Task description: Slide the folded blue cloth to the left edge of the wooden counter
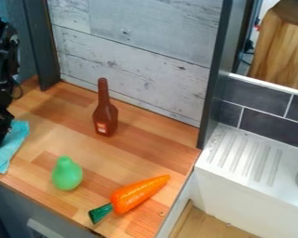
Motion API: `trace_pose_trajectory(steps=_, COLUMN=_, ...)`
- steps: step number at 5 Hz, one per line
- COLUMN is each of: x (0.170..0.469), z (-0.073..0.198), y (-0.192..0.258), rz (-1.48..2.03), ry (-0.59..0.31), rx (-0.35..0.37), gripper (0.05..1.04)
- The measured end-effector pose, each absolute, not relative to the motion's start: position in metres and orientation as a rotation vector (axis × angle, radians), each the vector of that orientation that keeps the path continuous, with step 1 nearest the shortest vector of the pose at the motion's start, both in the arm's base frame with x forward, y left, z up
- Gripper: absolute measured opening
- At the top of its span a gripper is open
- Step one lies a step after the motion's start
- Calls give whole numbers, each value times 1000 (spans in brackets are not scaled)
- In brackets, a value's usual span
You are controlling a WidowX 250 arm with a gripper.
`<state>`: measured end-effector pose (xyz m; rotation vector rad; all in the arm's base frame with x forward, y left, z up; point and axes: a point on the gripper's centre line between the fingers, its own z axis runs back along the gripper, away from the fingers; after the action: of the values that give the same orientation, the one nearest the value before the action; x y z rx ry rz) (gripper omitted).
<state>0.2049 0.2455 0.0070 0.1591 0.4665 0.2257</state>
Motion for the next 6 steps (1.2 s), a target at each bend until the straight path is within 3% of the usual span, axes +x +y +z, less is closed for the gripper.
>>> trace_pose_trajectory(steps=1, x=207, z=6, y=244, rz=202, ry=422, rx=127, gripper=1000)
trace_pose_trajectory(steps=2, x=213, z=4, y=240, rz=162, ry=317, rx=32, gripper=1000)
trace_pose_trajectory(steps=3, x=226, z=3, y=233, rz=159, ry=236, rx=-20, gripper=1000)
trace_pose_trajectory(steps=5, x=251, z=7, y=215, rz=159, ry=129, rx=-86, gripper=1000)
trace_pose_trajectory(steps=6, x=268, z=43, y=187, rz=85, ry=93, rx=-84, gripper=1000)
